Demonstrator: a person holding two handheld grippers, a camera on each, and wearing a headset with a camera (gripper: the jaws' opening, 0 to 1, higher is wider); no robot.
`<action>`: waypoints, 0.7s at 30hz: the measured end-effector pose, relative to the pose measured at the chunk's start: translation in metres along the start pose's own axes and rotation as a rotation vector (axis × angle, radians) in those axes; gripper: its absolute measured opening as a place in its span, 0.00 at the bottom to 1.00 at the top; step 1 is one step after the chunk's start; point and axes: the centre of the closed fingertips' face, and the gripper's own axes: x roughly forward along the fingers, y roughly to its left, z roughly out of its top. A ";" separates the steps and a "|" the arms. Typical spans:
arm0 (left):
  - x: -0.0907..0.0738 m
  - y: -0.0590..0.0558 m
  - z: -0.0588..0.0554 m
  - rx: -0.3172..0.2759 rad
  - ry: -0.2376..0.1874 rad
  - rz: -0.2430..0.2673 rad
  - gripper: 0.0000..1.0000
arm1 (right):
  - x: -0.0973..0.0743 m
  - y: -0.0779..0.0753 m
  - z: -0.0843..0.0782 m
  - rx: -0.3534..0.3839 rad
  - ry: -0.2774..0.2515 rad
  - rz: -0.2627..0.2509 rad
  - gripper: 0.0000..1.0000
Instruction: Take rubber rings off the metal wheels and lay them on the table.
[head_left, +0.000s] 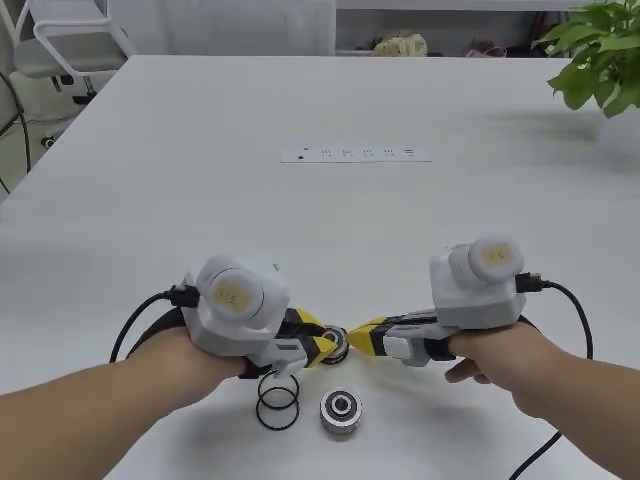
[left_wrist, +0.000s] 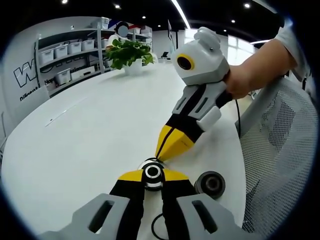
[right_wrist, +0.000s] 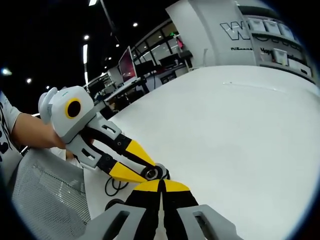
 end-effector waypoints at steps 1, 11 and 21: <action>0.000 0.000 0.000 0.000 0.000 0.000 0.08 | 0.000 0.001 0.000 -0.002 0.001 0.001 0.00; 0.000 0.000 0.000 0.001 0.002 -0.001 0.08 | 0.001 0.002 0.001 -0.018 0.006 0.000 0.00; 0.000 0.000 0.000 0.003 0.002 -0.002 0.08 | 0.002 0.005 0.002 -0.027 0.005 0.006 0.00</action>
